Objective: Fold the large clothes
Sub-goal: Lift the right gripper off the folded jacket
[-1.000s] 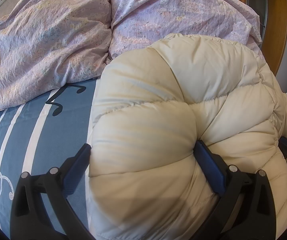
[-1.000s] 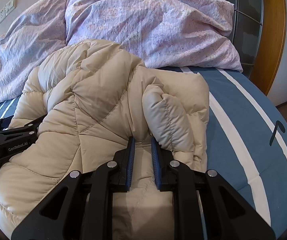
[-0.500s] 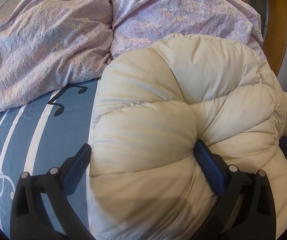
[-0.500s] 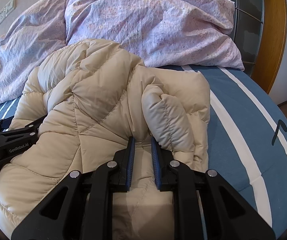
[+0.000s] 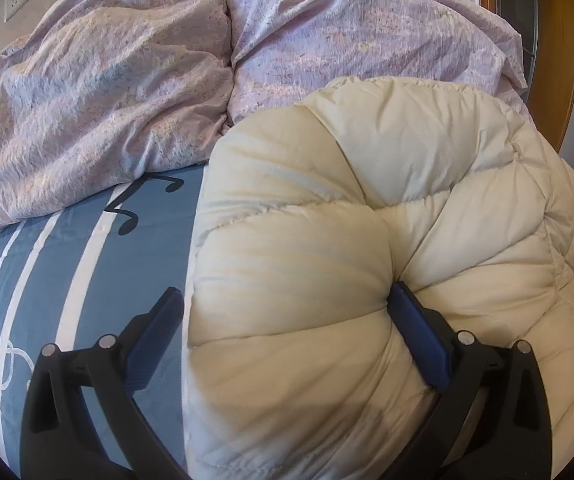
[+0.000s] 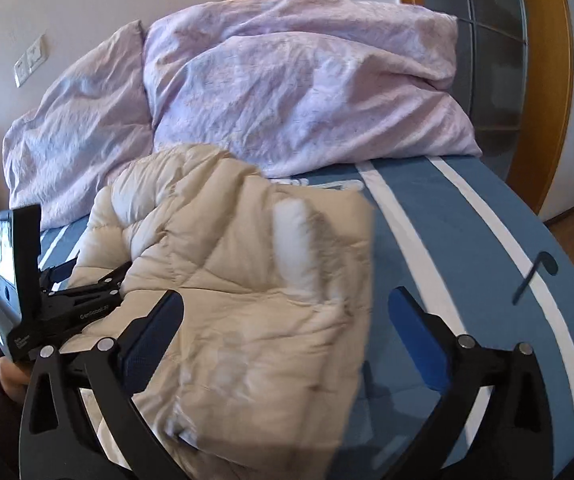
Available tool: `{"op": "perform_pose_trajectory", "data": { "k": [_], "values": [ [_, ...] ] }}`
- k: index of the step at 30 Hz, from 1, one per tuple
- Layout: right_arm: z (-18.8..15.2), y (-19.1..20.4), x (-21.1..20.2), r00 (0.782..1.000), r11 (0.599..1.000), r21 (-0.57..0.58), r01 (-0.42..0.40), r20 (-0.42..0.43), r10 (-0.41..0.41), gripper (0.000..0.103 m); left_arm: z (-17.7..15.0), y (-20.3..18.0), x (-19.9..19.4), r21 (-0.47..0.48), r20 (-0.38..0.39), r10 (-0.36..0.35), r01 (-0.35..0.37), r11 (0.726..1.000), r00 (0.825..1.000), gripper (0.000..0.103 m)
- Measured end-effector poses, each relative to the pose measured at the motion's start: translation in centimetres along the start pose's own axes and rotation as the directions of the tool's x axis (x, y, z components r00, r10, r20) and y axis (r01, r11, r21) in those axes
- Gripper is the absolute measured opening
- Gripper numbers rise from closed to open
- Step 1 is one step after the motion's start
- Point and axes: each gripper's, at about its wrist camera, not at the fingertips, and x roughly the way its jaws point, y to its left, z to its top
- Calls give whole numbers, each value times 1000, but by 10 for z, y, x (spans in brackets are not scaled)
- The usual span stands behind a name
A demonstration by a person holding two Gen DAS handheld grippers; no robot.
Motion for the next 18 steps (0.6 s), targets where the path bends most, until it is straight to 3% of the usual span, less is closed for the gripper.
{"op": "perform_pose_trajectory", "data": {
  "k": [5,10,16,18],
  "values": [
    [0,-37,25,982,975,201,-90,-146,121,102,1,9,-11,-23,2,-18,18,1000,1000,101],
    [-7,-56,51,941,921,353,-163,-225,253,102,-3,24,-17,-94,-31,-83,80,992,996,101],
    [-10,-52,69,912,893,394,-217,-243,329,102,-9,28,-20,-119,-34,-106,101,988,994,101],
    [-9,-49,72,913,895,382,-228,-237,334,102,-12,29,-21,-130,-32,-114,109,986,993,101]
  ]
}}
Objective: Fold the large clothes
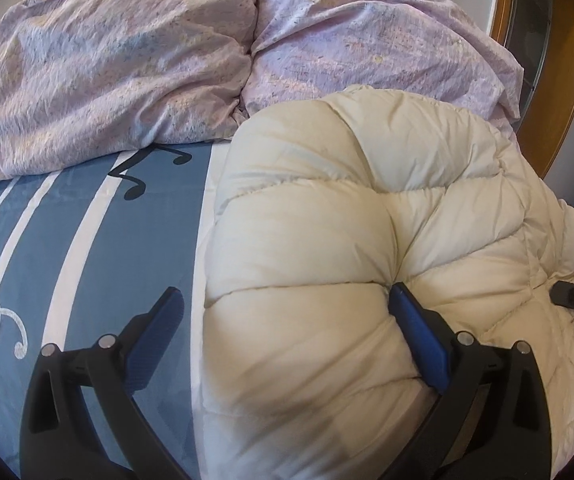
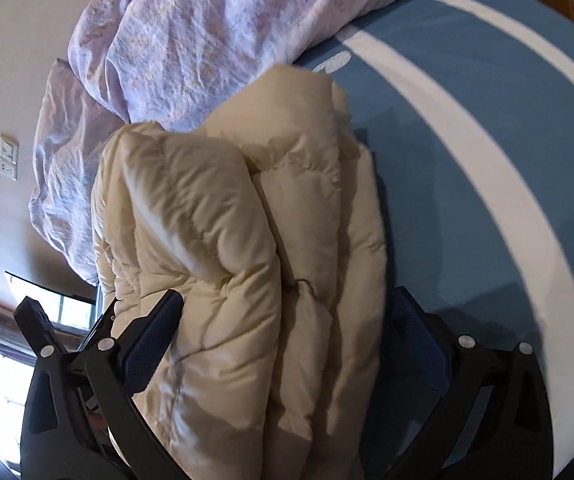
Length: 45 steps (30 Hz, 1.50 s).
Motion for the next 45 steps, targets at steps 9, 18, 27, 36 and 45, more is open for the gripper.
{"op": "perform_pose_trajectory", "data": {
  "k": [9,18,27,36,45],
  "values": [
    [5,3,15,992,992,5,-129,-5,129,50,2,16,-17,-34,-21,-81,80,996,997,101],
    [10,4,12,989,989,12,-145,19,145,33,0,77,-29,-222,-87,-301,276,935,950,100],
    [8,2,12,989,989,18,-149,20,148,33,-10,74,-3,-343,-143,-471,403,849,871,93],
    [6,-2,9,975,974,53,-222,28,221,32,-17,62,16,-421,-125,-577,483,768,807,56],
    [18,71,25,947,945,-65,-322,-3,322,28,2,108,-27,-383,3,-540,499,777,842,36]
  ]
}}
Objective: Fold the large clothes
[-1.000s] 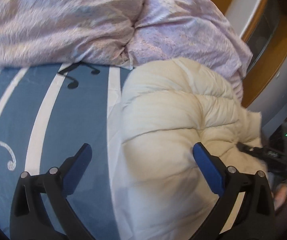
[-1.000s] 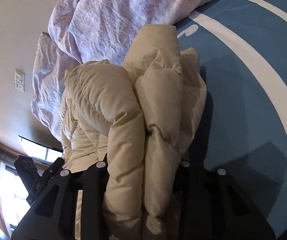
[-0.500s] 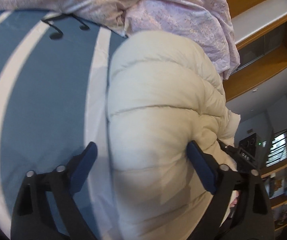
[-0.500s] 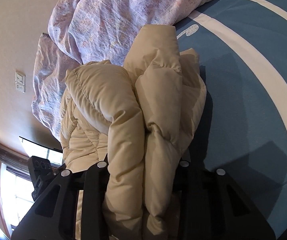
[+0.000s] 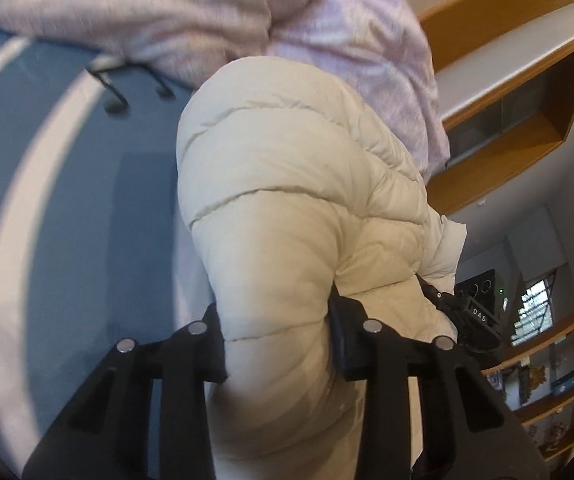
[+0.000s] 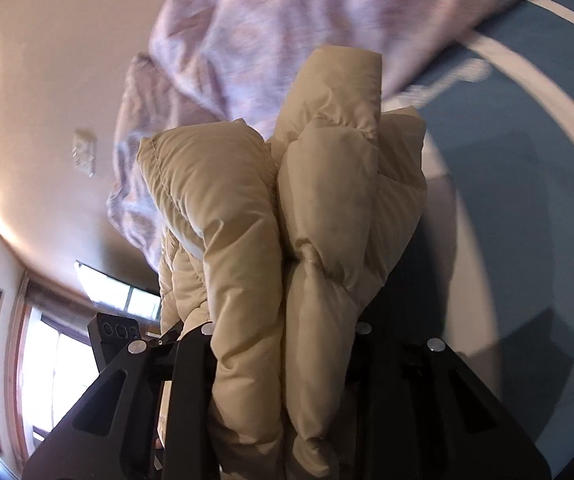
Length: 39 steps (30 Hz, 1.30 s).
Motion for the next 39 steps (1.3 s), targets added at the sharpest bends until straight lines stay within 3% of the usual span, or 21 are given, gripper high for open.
{"op": "perform_pose_trajectory", "data": {
  "k": [10,14,19,25,28,29,30,34,36,39],
  "values": [
    [27,40,95,997,995,-99,-4,-77,-3,28,48,41,-51,6,120,110,-112,994,987,36],
    [26,34,123,993,992,-120,46,-99,-58,28,61,61,-46,4,111,174,-176,984,978,37],
    [33,30,138,993,988,-141,65,-85,-77,29,66,79,-36,16,115,195,-198,980,974,40],
    [31,28,147,990,985,-134,106,-81,-117,36,63,75,-28,85,145,291,-305,949,946,46],
    [26,22,139,987,985,-110,134,-77,-143,52,62,59,-25,145,178,380,-406,902,908,56],
    [24,25,132,983,980,-114,166,-59,-173,56,60,54,-26,163,197,414,-446,880,888,63],
    [24,28,127,980,974,-125,187,-42,-194,60,57,45,-27,191,235,470,-515,836,851,70],
    [21,47,96,953,931,-200,304,61,-298,71,45,22,-35,256,325,566,-646,719,758,78],
    [20,57,76,932,905,-224,361,130,-340,72,40,14,-41,271,351,584,-676,685,732,81],
    [20,72,55,906,879,-238,412,207,-369,72,35,5,-49,278,373,589,-692,666,717,84]
  ]
}}
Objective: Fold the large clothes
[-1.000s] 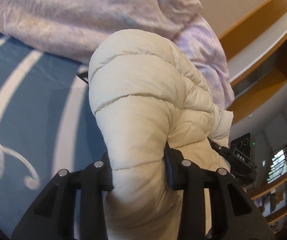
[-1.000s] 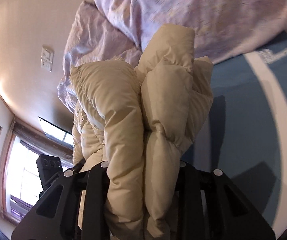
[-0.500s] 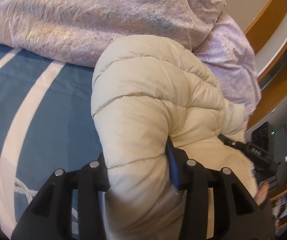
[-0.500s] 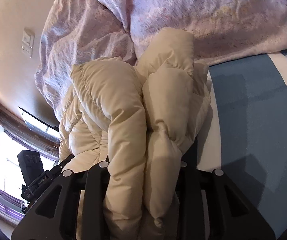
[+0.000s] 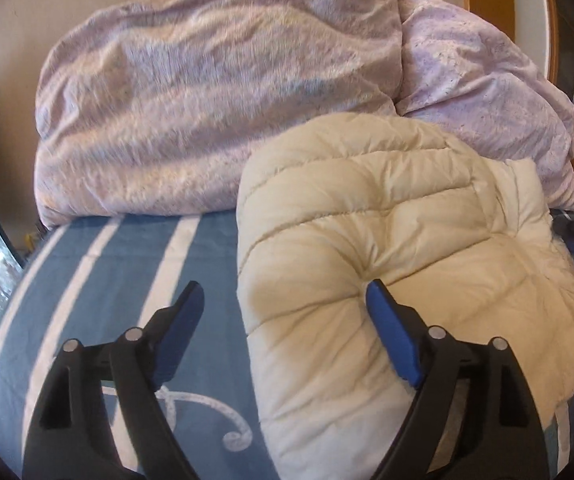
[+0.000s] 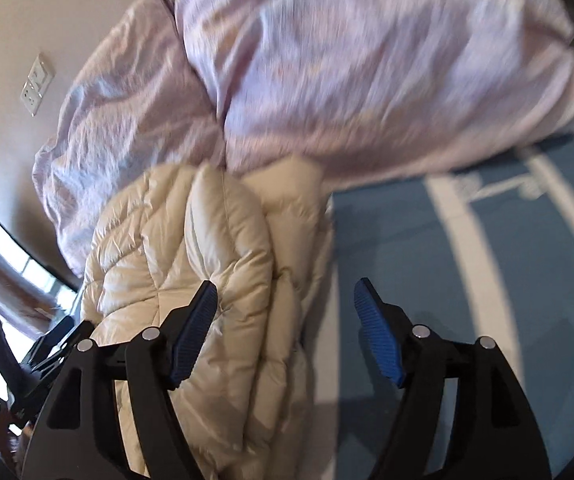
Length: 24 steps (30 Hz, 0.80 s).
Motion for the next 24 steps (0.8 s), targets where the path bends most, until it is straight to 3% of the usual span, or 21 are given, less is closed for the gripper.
{"op": "perform_pose_trajectory", "data": {
  "k": [3,7,12,18,24],
  "values": [
    [3,17,-18,998,999,-53,12,59,-9,72,2,-2,-10,-2,12,7,-7,1000,1000,86],
    [-3,55,-21,997,986,-169,3,73,10,69,6,-9,-15,-12,22,6,-5,1000,1000,88],
    [-17,95,-6,994,944,-326,58,104,-26,65,6,-15,-13,-8,19,25,-25,1000,1000,90],
    [-27,103,17,992,913,-395,104,109,-66,63,3,-22,3,1,-5,27,-27,1000,1000,90],
    [-40,91,50,986,873,-458,165,70,-150,58,-6,-26,18,-20,-25,-17,17,1000,1000,90]
  ]
}}
